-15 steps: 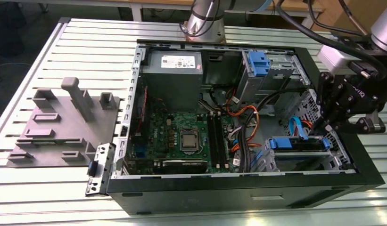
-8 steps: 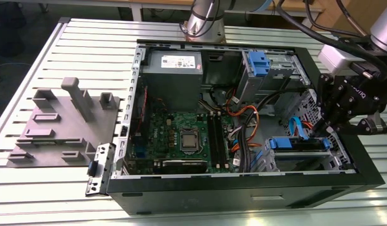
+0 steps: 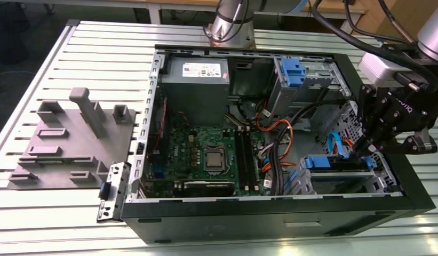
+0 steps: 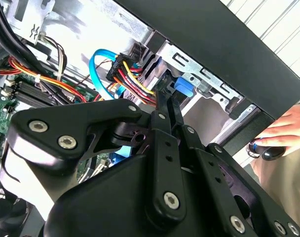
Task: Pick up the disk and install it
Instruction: 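Insert the second disk wire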
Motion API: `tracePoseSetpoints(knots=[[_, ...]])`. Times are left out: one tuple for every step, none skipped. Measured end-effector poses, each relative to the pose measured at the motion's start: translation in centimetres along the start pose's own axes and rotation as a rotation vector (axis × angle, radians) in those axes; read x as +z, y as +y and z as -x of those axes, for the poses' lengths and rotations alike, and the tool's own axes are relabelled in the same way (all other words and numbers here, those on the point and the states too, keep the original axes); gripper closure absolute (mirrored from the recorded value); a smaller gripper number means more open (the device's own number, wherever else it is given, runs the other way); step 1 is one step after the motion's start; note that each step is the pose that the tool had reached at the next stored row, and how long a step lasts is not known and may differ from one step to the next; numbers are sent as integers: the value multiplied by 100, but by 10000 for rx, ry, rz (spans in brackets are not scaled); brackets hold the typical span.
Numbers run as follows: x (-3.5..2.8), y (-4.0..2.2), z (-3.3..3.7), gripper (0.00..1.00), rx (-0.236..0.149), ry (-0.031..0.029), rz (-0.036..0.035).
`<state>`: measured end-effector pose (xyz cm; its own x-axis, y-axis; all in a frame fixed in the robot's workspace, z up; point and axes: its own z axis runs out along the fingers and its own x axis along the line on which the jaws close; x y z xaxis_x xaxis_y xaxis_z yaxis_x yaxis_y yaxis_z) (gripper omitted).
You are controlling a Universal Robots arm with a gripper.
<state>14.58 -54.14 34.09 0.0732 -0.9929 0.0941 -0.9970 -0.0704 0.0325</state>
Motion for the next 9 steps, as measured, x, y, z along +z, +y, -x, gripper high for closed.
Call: tracePoseSetpoints(knots=[[1, 0, 0, 84, 0, 1, 0], [1, 0, -1, 84, 6, 1, 0], [3, 0, -1, 84, 12, 0, 1], [4, 1, -1, 84, 23, -1, 2], [5, 3, -1, 84, 45, -3, 4], [6, 6, -1, 84, 79, -4, 8], [7, 8, 0, 84, 113, -6, 11], [7, 10, -1, 84, 149, -6, 14], [8, 11, -2, 84, 185, -7, 17]])
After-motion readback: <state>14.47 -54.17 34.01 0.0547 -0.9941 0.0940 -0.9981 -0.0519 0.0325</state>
